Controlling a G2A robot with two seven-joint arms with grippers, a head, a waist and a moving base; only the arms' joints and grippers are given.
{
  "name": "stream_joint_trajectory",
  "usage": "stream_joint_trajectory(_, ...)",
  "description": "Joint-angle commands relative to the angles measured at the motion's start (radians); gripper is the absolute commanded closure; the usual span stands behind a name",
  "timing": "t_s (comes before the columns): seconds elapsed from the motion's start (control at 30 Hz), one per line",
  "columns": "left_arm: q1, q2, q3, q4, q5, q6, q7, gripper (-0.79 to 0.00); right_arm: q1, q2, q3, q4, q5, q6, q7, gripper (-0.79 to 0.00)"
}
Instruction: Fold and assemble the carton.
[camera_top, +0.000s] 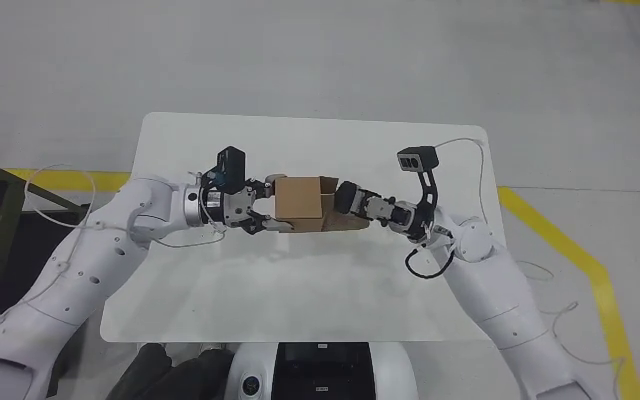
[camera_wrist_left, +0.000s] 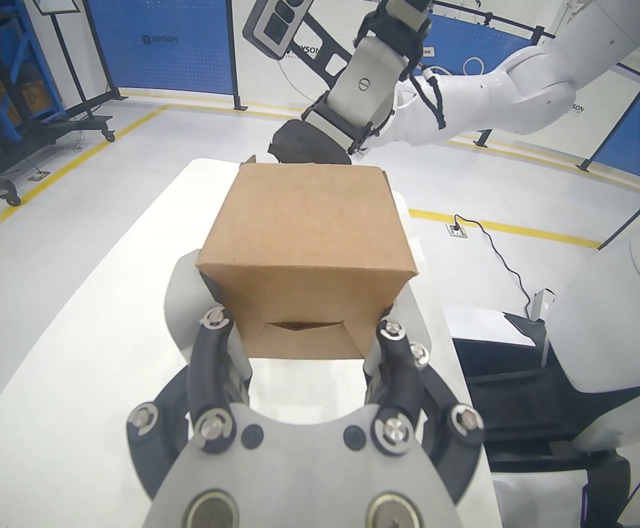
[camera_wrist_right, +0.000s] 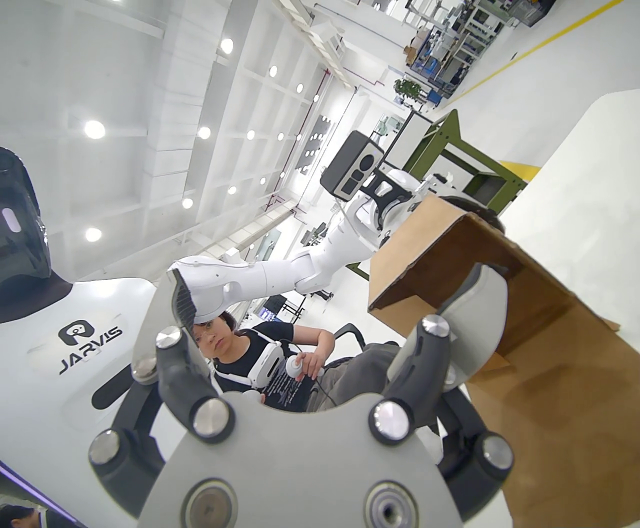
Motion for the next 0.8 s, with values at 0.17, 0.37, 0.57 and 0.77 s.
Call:
stream_joint_trajectory(0.17,0.015,0.001,-0.008,-0.017,0.01,0.0,0.0,-0.363,0.0,0.005,0.036,-0.012,-0.039,0.022,-0.042,-0.785)
stream_joint_trajectory(0.37,0.026,0.003,-0.012,-0.03,0.016,0.0,0.005,-0.366,0.033,-0.002,0.026,0.036,-0.041,0.029,-0.069,-0.785)
stream_joint_trajectory(0.57,0.033,0.005,-0.015,-0.036,0.021,0.0,0.009,-0.366,0.07,-0.012,-0.001,0.09,-0.043,0.034,-0.061,-0.785)
stream_joint_trajectory(0.77,0.031,0.007,-0.018,-0.035,0.017,0.0,0.011,-0.366,0.087,-0.02,-0.03,0.11,-0.029,0.035,-0.026,-0.785)
